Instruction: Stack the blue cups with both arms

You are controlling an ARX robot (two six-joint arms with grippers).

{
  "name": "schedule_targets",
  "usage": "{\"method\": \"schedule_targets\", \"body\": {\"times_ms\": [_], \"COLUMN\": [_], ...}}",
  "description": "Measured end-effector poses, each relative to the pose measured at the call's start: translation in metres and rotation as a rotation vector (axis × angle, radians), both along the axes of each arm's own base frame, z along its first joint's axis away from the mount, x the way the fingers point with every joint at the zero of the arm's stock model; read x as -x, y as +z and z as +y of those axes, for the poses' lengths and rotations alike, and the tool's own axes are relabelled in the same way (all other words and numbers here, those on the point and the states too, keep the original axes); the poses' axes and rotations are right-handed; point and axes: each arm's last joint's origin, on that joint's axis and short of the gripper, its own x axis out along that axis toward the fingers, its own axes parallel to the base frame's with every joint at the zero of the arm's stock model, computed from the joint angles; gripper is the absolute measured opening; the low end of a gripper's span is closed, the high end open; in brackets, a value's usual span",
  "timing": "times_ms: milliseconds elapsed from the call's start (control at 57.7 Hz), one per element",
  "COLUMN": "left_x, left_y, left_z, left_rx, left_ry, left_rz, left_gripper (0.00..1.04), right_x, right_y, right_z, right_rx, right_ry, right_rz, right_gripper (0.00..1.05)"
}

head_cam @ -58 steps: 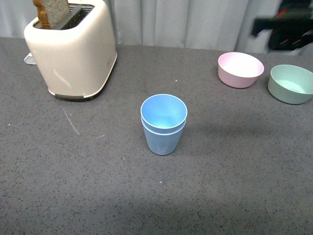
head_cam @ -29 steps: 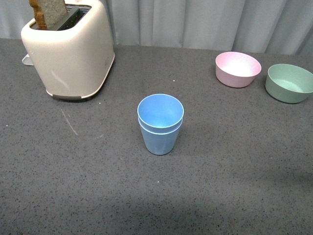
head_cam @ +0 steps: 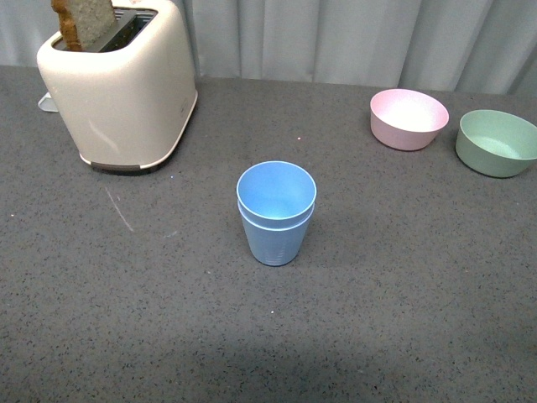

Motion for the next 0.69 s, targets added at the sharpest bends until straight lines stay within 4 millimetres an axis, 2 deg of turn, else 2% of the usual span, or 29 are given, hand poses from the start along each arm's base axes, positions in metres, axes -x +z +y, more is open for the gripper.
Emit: {"method": "schedule_targets", "body": {"times_ms": [694], "left_x": [0.000], "left_y": [0.000], "left_z": [0.000], "left_rx": [0.000], "left_ry": [0.000], "left_rz": [0.000], "left_gripper": [0.98], "right_x": [0.026], "right_y": [0.006], "right_z": [0.000], "right_rx": [0.000], "right_ry": [0.003], "right_rz": [-0.021], "right_gripper": [0.01]}}
